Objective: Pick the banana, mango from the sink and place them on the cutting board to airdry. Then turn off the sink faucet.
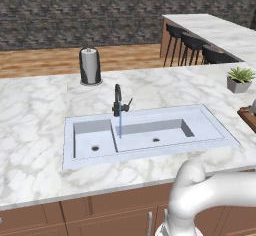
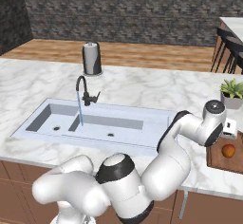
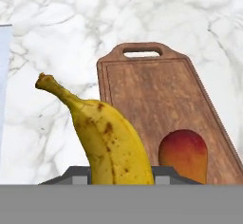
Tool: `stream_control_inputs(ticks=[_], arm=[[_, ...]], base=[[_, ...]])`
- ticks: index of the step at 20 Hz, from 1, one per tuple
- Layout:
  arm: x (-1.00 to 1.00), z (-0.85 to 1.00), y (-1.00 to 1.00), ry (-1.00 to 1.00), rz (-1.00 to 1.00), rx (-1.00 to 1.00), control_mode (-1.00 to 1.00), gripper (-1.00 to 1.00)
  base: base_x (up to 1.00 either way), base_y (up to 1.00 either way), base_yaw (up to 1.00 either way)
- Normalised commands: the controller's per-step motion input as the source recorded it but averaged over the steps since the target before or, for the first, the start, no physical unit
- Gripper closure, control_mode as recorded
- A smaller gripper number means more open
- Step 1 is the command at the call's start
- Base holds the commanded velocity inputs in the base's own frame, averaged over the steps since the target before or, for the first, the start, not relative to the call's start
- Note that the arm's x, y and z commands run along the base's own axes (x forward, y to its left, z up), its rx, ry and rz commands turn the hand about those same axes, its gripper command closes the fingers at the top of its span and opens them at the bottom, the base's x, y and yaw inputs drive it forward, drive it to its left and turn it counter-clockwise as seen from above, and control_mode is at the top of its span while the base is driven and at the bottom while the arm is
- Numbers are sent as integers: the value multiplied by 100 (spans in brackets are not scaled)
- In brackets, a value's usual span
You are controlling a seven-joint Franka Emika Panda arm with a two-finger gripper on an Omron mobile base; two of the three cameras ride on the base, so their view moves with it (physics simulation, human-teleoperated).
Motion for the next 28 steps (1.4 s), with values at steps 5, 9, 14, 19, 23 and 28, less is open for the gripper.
stream_control_inputs(ticks=[5,9,14,19,23,28], arm=[[16,-13,-10,0,1,0,-100,100],[12,-16,-11,0,1,0,-100,100],[16,-17,-13,0,1,0,-100,100],[17,-16,-10,0,1,0,-100,100],[17,-16,-6,0,0,0,-100,100],[14,-14,-3,0,0,0,-100,100]], base=[[0,0,0],[0,0,0],[0,0,0],[0,0,0],[0,0,0],[0,0,0]])
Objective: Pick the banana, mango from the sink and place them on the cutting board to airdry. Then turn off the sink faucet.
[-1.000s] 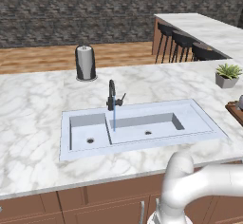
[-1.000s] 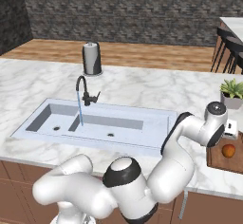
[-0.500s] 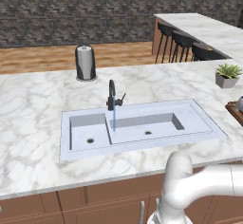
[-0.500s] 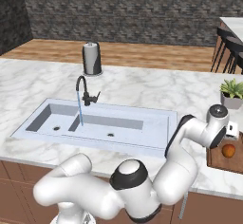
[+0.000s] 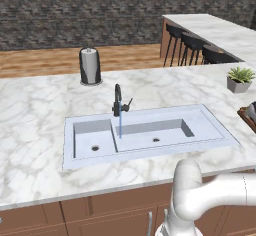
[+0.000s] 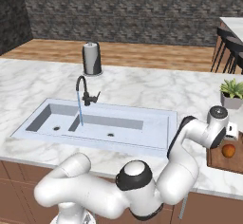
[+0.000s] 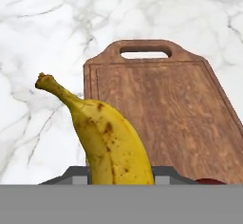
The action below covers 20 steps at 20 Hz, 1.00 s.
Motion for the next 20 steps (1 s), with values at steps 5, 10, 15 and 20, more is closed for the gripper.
stream_control_inputs(ticks=[5,10,15,20], arm=[[7,-11,-7,0,0,0,-100,100],[3,-11,-18,0,0,0,-100,100],[7,-12,-16,0,1,0,-100,-100],[13,-14,-14,0,1,0,-100,-100]], base=[[0,0,0],[0,0,0],[0,0,0],[0,0,0]])
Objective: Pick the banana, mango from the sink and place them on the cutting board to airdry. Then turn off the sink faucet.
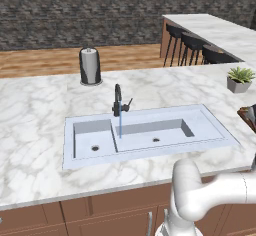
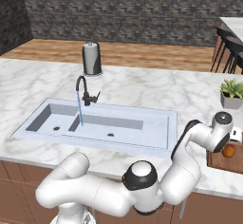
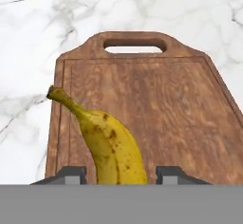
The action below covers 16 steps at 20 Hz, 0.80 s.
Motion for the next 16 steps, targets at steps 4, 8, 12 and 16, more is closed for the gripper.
stream_control_inputs(ticks=[4,8,12,16], arm=[[16,-15,-14,0,1,0,-100,-100],[7,-3,-13,0,1,0,-100,-100],[0,18,-7,-2,0,0,-100,-100],[-22,77,1,-2,0,0,-100,-100]], base=[[0,0,0],[0,0,0],[0,0,0],[0,0,0]])
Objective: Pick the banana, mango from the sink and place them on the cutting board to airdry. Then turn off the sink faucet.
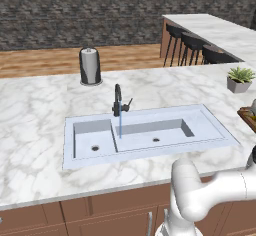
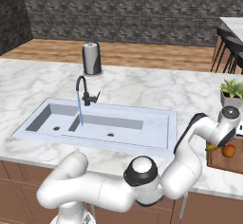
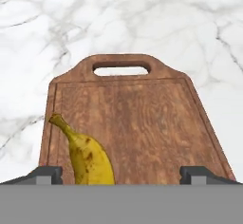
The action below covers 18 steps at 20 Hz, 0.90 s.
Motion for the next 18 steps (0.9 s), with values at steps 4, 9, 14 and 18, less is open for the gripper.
stream_control_inputs(ticks=[4,9,14,18], arm=[[-48,76,41,0,0,-3,-100,-100],[-71,31,89,-6,0,-13,-100,-100],[-83,0,100,-14,0,-22,-100,-100],[-60,20,100,-5,8,-26,-100,-100]], base=[[0,0,0],[0,0,0],[0,0,0],[0,0,0]])
